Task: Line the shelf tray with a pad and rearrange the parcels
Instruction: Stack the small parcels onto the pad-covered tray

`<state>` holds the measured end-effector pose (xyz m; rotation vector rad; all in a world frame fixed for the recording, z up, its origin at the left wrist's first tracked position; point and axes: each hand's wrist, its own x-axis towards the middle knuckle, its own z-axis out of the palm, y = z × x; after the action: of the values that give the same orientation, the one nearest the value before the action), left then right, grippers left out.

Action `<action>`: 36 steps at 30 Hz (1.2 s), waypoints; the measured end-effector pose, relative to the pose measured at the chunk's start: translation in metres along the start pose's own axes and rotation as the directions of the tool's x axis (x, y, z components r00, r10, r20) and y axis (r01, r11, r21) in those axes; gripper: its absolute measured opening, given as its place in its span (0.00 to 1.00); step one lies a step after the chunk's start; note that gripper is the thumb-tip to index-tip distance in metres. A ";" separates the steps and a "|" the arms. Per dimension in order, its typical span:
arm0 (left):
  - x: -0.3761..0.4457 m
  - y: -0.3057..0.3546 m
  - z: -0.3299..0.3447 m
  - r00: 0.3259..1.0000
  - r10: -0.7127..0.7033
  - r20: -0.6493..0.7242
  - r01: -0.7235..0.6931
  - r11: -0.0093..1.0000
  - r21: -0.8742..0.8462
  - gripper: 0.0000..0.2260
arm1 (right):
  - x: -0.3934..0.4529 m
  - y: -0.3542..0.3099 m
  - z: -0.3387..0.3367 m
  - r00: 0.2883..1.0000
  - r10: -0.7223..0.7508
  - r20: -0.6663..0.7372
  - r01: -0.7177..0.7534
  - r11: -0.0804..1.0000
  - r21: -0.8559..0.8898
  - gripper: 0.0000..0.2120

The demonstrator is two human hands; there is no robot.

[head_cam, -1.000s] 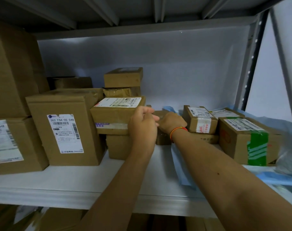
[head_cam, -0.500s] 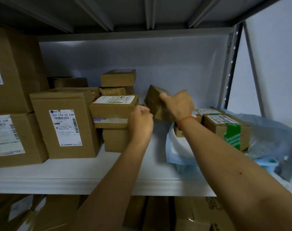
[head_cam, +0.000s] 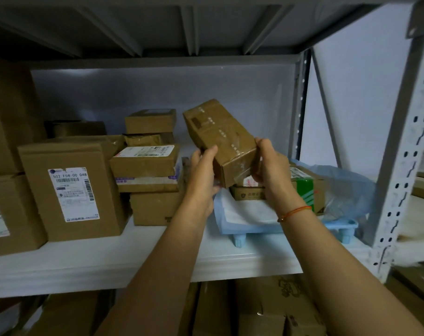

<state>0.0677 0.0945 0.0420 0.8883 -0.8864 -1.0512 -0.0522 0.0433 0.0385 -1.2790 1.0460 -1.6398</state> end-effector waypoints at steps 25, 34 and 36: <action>0.000 -0.050 0.010 0.832 0.509 0.221 -0.514 0.556 0.654 0.51 | -0.016 0.030 -0.043 0.942 -0.236 0.240 0.286 0.937 -0.202 0.35; 0.010 -0.040 0.003 0.955 0.279 0.101 -0.288 0.790 0.541 0.24 | -0.003 0.008 -0.055 0.988 -0.152 0.029 0.138 0.785 -0.604 0.38; 0.015 -0.041 0.000 0.962 0.269 0.049 -0.250 0.796 0.551 0.21 | -0.003 0.004 -0.057 0.992 -0.107 0.067 0.123 0.696 -0.708 0.34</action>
<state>0.0581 0.0704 0.0065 1.2171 -1.2804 -0.5332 -0.1075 0.0522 0.0248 -1.8826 1.7203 -1.3230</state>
